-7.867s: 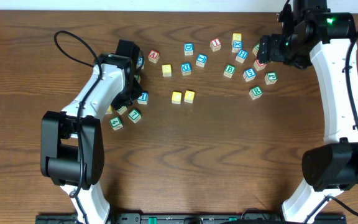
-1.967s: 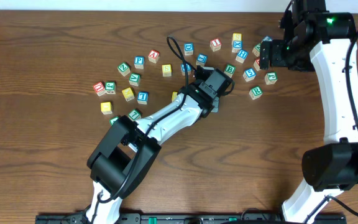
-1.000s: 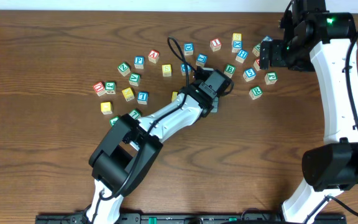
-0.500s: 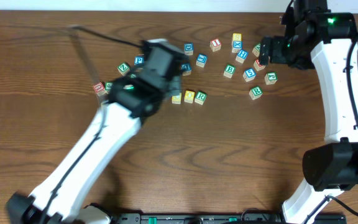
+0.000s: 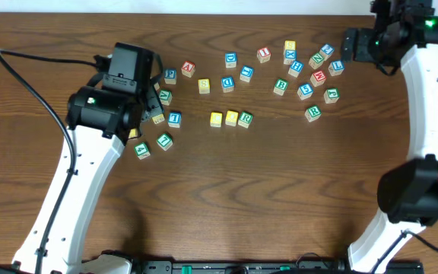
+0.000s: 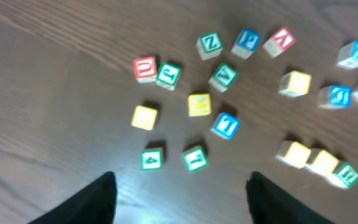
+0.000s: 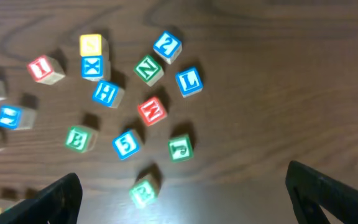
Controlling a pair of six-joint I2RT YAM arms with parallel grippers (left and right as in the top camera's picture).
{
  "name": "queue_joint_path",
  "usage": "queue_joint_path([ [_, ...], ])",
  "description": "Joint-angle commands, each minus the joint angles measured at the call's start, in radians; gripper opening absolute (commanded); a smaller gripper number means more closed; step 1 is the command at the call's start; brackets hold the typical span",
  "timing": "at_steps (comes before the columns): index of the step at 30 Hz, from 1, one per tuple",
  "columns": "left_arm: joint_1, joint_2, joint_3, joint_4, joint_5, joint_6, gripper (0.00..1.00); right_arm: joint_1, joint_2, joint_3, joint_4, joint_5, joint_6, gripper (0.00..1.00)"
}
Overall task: Spell out CORL
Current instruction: 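Lower the right gripper onto the blue L block and grasp it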
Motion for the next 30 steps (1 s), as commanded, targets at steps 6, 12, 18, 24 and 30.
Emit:
queue_joint_path([
  [6, 0.007, -0.002, 0.004, -0.019, -0.006, 0.009, 0.8, -0.007, 0.172, 0.001, 0.138, 0.016, -0.076, 0.94],
  [12, 0.007, -0.002, 0.004, -0.019, -0.006, 0.009, 0.92, -0.009, 0.264, 0.001, 0.217, 0.017, -0.079, 0.83],
  [18, 0.007, -0.002, 0.004, -0.019, -0.006, 0.009, 0.92, -0.009, 0.313, 0.001, 0.238, 0.016, -0.098, 0.73],
  [24, 0.007, -0.002, 0.004, -0.018, -0.006, 0.009, 0.92, -0.012, 0.338, 0.001, 0.253, 0.021, -0.101, 0.69],
  [30, 0.007, -0.002, 0.004, -0.019, -0.006, 0.009, 0.93, -0.017, 0.364, 0.0, 0.283, 0.02, -0.117, 0.57],
])
